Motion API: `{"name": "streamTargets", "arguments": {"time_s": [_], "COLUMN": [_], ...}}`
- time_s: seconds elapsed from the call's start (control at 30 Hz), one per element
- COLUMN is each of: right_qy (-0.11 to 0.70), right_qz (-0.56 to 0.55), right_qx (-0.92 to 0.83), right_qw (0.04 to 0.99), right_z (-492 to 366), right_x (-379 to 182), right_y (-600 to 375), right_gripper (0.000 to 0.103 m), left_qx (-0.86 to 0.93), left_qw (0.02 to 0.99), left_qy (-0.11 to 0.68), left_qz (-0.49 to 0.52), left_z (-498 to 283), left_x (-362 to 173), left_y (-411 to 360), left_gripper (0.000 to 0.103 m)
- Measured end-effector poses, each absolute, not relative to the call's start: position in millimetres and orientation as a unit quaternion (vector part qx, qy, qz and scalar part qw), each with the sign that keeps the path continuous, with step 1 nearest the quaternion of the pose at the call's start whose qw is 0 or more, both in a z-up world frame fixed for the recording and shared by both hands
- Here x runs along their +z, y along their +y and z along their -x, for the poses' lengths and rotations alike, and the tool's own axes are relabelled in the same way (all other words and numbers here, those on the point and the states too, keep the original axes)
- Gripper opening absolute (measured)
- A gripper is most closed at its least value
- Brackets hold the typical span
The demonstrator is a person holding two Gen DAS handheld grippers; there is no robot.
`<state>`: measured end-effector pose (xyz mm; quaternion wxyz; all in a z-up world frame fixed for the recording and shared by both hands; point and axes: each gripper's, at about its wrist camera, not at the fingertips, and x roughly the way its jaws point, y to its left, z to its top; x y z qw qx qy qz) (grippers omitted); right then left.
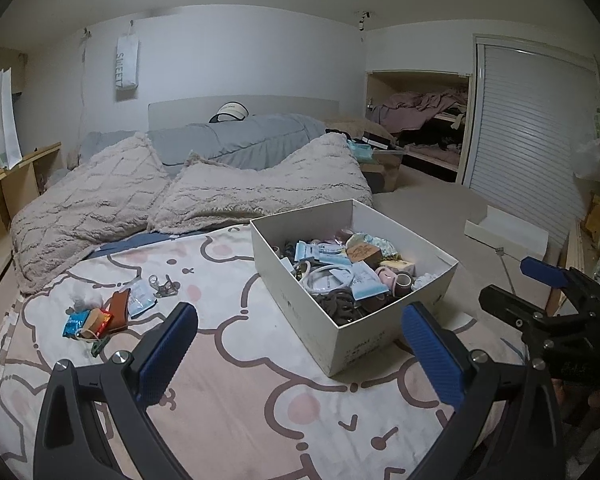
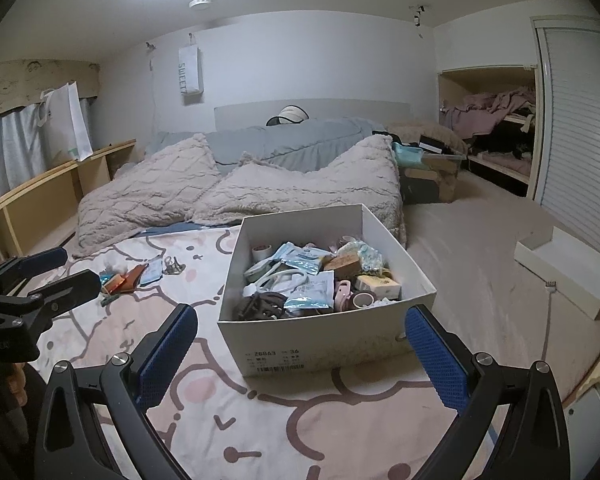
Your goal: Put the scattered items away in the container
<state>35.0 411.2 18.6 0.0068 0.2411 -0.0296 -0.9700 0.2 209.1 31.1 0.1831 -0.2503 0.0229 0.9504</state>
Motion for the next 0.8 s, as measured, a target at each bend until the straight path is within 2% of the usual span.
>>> {"name": "streamTargets", "arguments": {"time_s": [0.8], "right_qy": [-0.023], "right_qz": [-0.241], "right_qx": [-0.970], "right_qw": [0.006], "right_z": [-35.7], "right_x": [20.9], "right_y": [409.0], "right_gripper": [0.103], "left_qx": [0.947], "left_qw": [0.198], "left_qy": [0.008], "left_qz": [0.252], "left_z": [-0.8], "left_x": [34.1], "left_y": [205.5], "left_gripper": [0.103]}}
